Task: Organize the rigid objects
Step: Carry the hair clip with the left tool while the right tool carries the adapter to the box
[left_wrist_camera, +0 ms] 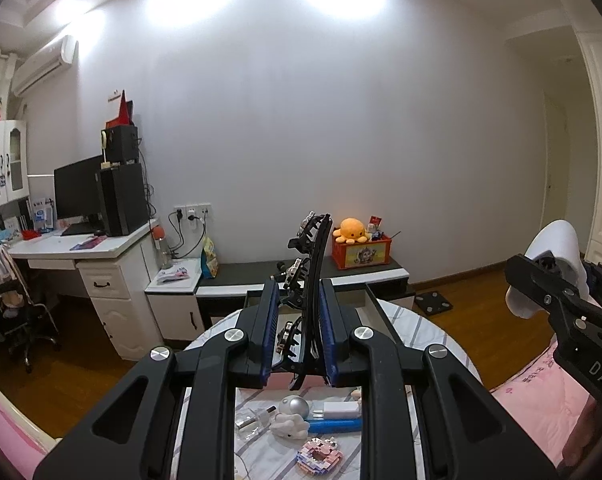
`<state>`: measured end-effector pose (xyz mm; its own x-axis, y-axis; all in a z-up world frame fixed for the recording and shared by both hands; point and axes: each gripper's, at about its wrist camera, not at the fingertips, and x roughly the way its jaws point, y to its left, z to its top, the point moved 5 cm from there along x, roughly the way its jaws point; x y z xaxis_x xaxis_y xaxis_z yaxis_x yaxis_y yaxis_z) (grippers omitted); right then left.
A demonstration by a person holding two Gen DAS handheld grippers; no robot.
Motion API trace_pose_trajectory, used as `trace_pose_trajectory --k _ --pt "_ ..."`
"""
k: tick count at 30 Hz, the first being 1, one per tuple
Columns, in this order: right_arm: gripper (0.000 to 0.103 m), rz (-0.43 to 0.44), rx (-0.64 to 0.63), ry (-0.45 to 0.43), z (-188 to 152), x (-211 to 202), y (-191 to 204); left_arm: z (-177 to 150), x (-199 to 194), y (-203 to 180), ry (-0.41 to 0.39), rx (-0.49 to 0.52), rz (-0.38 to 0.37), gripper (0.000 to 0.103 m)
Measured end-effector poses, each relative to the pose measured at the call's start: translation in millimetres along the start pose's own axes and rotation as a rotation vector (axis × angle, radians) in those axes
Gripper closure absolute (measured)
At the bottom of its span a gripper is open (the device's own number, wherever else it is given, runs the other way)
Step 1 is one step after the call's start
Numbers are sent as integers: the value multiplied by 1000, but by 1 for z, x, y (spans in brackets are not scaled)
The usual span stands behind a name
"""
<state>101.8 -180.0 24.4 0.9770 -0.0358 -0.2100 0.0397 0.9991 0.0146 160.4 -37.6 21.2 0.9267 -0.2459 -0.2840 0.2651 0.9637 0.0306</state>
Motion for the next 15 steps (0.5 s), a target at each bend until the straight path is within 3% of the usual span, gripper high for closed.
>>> trace_pose_trajectory --k 9,15 --pt "51 -1 1 72 -4 59 -4 -7 70 6 97 6 12 83" --pt "51 6 16 208 -26 141 -7 -27 156 11 260 14 18 83"
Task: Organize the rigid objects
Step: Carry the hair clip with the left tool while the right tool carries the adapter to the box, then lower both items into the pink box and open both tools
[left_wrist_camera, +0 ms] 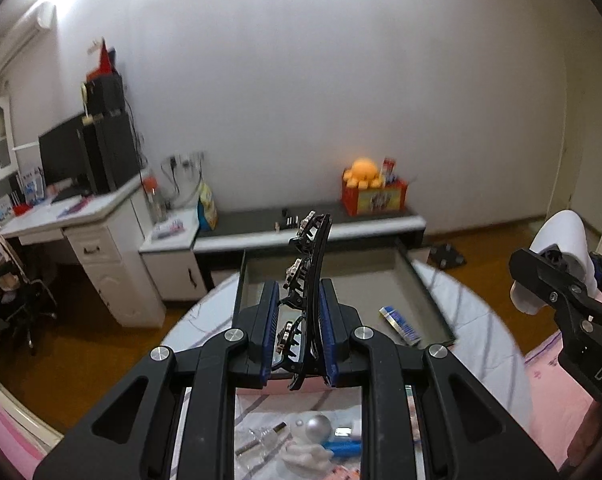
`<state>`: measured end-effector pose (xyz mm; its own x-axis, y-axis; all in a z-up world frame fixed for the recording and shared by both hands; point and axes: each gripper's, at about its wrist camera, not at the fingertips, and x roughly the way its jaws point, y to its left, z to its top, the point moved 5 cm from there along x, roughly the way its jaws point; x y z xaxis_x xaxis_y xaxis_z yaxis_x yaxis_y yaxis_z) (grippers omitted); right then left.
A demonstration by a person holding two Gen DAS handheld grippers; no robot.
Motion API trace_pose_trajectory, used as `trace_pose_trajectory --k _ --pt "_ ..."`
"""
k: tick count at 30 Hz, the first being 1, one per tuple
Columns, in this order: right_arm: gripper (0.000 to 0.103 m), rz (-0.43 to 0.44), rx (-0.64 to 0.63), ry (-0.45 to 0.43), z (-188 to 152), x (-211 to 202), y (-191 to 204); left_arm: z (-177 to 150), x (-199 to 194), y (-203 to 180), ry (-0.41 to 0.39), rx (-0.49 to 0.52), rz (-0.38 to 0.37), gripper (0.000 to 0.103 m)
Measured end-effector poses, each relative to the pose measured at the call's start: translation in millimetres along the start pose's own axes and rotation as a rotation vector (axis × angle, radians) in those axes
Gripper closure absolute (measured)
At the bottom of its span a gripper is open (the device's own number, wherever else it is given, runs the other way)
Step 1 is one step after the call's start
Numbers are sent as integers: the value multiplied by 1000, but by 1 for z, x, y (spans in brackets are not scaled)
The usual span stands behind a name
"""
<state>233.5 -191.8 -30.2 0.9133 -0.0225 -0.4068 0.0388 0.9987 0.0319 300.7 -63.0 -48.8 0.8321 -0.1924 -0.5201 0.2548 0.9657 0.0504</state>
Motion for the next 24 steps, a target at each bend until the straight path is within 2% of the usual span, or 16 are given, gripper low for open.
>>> trace_pose_trajectory --k 5,10,16,21,22,24 --pt "51 1 6 134 -8 69 -7 -8 75 5 163 -7 -6 83" --pt "51 -1 16 292 -33 134 -16 -29 125 8 302 -32 -12 83" --pt "51 -10 15 430 -64 181 -22 -47 155 18 385 -50 1 83" --pt "51 12 25 473 -71 198 -19 -56 168 30 421 -78 4 83" --pt "51 25 25 476 -70 197 -16 -57 170 32 423 -85 5 82" --pt "51 58 29 485 -71 202 -12 -57 174 36 440 -97 7 63"
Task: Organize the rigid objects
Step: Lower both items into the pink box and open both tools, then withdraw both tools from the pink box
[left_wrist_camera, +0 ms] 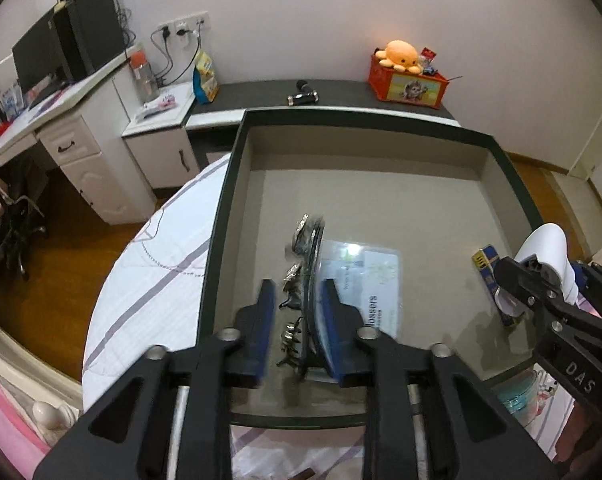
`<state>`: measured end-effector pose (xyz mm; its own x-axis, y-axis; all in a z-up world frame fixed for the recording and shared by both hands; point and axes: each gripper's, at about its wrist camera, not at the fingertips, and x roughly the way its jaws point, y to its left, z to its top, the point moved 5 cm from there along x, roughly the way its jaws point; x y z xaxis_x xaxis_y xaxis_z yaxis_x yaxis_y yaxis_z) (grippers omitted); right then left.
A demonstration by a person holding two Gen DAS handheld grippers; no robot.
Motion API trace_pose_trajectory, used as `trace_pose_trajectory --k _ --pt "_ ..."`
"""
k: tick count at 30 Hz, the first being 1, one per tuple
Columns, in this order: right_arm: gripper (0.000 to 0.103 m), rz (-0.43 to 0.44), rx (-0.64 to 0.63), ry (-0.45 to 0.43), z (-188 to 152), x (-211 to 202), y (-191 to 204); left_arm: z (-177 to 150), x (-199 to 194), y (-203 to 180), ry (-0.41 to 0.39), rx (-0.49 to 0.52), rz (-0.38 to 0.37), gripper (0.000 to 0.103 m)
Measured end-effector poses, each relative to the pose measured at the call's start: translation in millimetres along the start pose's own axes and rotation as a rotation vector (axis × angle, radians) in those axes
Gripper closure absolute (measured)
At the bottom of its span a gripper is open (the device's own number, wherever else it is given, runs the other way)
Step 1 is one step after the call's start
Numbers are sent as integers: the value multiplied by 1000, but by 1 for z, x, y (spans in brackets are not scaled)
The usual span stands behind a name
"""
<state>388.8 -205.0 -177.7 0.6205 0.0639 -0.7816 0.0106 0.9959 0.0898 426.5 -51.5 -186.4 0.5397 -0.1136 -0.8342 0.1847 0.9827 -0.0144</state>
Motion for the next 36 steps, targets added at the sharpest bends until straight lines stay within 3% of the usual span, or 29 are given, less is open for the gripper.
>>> trace_pose_trajectory --k 1,2,3,4,5,15,22,28,36 --pt "51 12 8 4 1 1 1 0 1 2 4 -6 0 34" --pt "44 17 20 16 2 2 1 -1 0 3 -1 -17 -6 24" --pt "36 1 31 23 2 2 0 -1 -1 2 -3 -28 -49 23" --pt "23 -21 28 6 3 -1 -1 -2 -3 2 -4 -28 -45 23" --pt "22 -40 21 -14 5 -4 -1 -2 -4 1 -20 -10 -15 23" --pt "22 -68 20 -17 4 -11 -2 0 -10 -1 -32 1 -14 23" --pt "22 -73 11 -66 4 -34 1 -2 -37 -1 -95 17 4 23" --pt "22 -78 19 -179 -1 -88 6 -11 -88 -5 -214 28 -1 23" --pt "22 -91 -7 -329 -34 -170 23 -50 -174 -10 -390 28 8 22"
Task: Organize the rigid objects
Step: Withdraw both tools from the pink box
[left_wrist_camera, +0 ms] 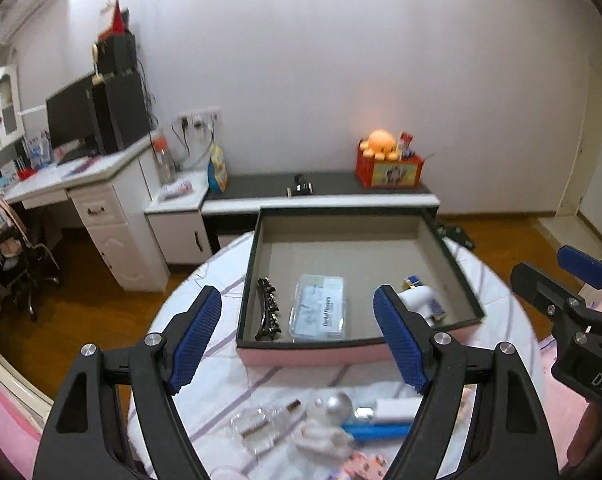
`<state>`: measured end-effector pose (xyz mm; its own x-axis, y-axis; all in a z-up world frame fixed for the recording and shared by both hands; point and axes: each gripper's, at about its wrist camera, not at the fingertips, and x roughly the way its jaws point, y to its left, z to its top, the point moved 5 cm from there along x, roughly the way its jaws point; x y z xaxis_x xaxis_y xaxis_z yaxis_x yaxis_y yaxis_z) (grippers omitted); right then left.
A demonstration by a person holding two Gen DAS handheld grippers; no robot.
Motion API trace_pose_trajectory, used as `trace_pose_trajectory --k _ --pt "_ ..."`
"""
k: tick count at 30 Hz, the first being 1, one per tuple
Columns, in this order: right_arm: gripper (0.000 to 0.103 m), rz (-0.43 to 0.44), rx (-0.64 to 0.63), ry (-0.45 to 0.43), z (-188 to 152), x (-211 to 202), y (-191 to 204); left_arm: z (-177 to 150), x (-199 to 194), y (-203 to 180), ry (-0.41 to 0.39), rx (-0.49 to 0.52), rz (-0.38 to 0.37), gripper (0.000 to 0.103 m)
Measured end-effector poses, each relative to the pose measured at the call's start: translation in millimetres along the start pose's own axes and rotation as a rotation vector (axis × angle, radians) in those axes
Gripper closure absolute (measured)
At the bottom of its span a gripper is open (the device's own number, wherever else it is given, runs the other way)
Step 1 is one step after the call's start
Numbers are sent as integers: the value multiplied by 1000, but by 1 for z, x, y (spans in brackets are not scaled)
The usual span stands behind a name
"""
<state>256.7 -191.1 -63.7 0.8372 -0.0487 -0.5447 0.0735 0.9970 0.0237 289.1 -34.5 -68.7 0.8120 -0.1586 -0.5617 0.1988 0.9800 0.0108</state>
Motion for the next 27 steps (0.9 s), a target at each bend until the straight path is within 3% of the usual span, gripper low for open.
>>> trace_pose_trajectory --k 16,23,27 --pt "21 -27 -16 -257 -19 -160 8 -8 -165 -26 -296 60 -1 10" --pt "19 -36 -28 -326 -26 -197 10 -16 -209 -30 -402 59 2 3" --pt "19 -47 -39 -334 -29 -204 13 -19 -218 -28 -418 52 12 2"
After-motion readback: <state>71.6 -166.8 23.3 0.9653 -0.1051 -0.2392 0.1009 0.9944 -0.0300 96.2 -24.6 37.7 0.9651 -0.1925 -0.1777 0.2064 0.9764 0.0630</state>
